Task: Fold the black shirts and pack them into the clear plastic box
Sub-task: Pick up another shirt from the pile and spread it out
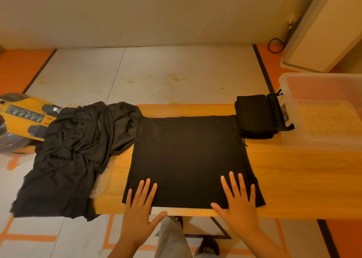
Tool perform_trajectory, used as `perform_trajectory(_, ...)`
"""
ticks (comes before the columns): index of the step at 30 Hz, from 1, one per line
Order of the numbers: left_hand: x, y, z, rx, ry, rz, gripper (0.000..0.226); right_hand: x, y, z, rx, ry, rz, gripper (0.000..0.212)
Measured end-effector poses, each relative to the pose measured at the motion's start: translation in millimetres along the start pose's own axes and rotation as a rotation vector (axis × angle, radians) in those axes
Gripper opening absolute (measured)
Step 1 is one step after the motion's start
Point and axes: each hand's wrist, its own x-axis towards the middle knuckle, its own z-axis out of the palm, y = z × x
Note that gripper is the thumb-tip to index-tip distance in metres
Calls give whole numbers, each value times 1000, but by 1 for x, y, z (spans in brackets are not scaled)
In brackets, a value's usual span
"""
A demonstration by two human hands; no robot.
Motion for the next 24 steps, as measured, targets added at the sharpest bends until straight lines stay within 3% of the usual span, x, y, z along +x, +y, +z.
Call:
perform_trajectory(3,-16,-5,5,50,32,81,96,-15,10,7,-54,-6,-112,103)
perform_trajectory(7,-26,-2,3,52,186,148,99,-21,23,13,-66,29,-236,139)
perform_trajectory(8,-28,-2,4,60,198,143,108,-22,26,14,-69,57,-234,142)
perform_trajectory(11,-34,-7,5,90,137,106,137,-28,31,14,-93,112,-253,139)
perform_trajectory(18,-44,-19,-7,-60,62,31,129,-42,44,10,-74,39,-273,146)
perform_trajectory(20,-44,-21,-18,-142,116,-42,103,-48,36,-14,-16,51,-226,122)
perform_trajectory(22,-41,-14,-47,-218,84,-111,69,-51,27,-41,79,109,-250,75)
perform_trajectory(24,-38,-16,-71,-234,73,-144,44,-47,23,-63,208,111,-184,54)
